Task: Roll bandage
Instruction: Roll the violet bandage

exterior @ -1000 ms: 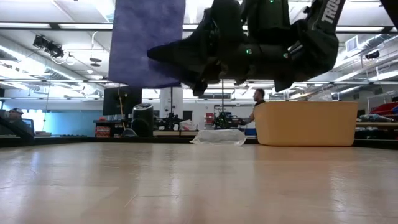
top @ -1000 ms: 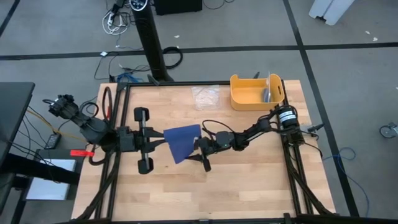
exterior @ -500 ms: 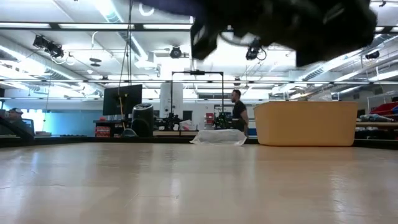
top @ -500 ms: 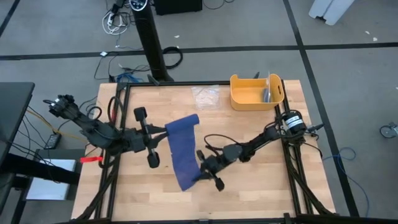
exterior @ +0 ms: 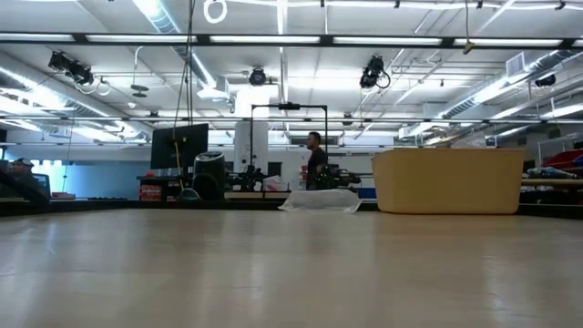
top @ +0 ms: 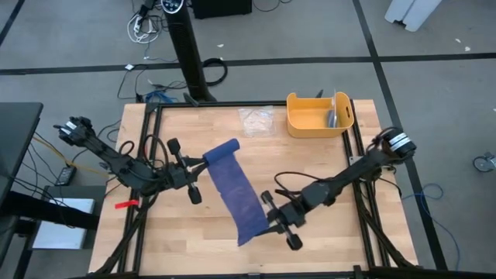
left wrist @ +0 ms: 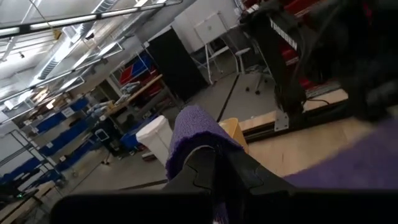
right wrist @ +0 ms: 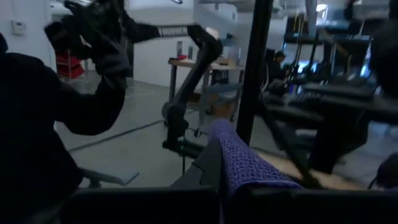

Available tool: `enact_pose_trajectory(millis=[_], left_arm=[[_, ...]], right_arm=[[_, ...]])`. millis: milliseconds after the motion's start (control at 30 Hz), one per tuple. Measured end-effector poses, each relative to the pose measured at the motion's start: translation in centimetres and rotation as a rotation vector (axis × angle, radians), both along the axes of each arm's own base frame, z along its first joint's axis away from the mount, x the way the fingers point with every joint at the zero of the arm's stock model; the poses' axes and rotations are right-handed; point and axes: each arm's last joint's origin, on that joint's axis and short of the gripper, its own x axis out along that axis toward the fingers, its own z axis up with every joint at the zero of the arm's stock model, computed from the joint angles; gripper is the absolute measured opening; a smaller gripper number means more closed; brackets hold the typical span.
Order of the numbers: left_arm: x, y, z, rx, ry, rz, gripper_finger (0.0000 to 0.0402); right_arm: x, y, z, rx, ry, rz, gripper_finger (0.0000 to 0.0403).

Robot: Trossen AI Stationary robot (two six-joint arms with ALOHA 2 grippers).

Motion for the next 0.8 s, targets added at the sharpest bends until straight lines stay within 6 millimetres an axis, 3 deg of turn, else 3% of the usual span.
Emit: enact_pose_trajectory(millis=[367,500,800], left_arm=[[-1.2,1.1,-3.8,0.002,0.003,0.033,0.0015],[-1.3,1.9,-5.4,0.007,0.028,0.060,0.0015],[-1.1,2.7,-8.3,-0.030,0.070,0.017,0.0015]], right_arm=[[-2.6,-0.5,4.5,-0.001,-0.180,-0.136,0.0000],[-3.1,-1.1,5.9,-0.019,-0.272,-0.256,0.0000],[-2.7,-2.0,10.0,-0.096,-0.368,-0.441,0.0000]])
